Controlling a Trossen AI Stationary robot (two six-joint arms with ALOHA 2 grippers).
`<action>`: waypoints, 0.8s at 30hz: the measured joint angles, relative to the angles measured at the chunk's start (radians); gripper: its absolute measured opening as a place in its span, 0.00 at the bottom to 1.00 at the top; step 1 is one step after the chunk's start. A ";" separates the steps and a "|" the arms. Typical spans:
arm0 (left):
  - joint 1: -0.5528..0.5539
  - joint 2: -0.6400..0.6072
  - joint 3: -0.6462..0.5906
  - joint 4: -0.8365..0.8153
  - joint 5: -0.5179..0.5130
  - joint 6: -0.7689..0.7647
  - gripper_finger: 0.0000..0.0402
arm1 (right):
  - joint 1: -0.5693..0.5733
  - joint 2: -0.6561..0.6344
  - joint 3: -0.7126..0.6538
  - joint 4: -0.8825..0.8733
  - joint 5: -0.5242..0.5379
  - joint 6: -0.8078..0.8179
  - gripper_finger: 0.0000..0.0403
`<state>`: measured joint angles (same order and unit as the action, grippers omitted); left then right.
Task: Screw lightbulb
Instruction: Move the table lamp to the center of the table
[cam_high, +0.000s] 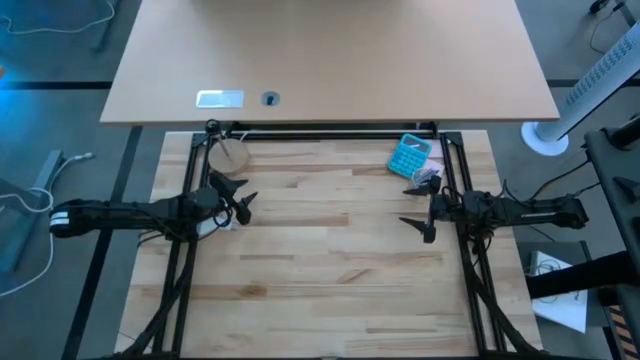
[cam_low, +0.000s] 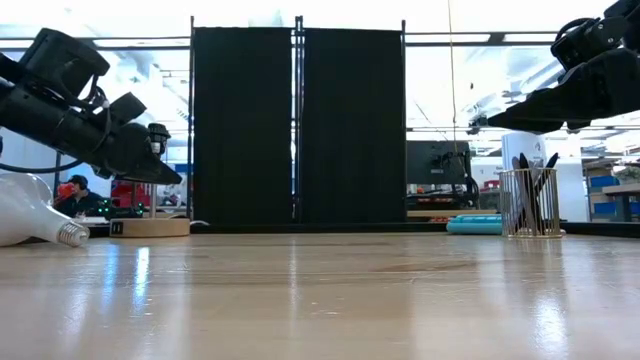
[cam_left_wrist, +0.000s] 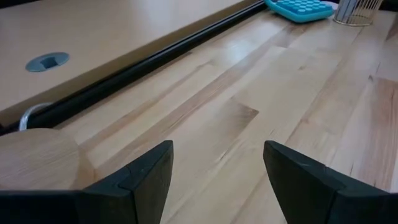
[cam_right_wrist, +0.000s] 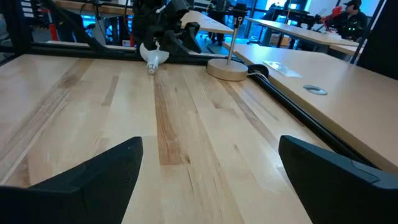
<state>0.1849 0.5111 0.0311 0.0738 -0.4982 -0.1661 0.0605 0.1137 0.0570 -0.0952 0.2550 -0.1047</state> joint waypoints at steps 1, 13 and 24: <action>0.000 0.000 0.000 0.000 0.000 0.000 0.60 | 0.000 0.000 0.000 0.000 0.000 0.000 0.92; -0.001 0.006 -0.001 0.147 0.043 -0.094 0.60 | 0.000 0.000 0.000 0.000 0.000 0.000 0.92; 0.000 0.057 0.000 0.858 0.103 -0.181 0.60 | 0.000 0.000 0.000 0.000 0.000 0.000 0.92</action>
<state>0.1844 0.5682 0.0311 0.9315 -0.3956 -0.3475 0.0608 0.1139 0.0570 -0.0952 0.2548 -0.1047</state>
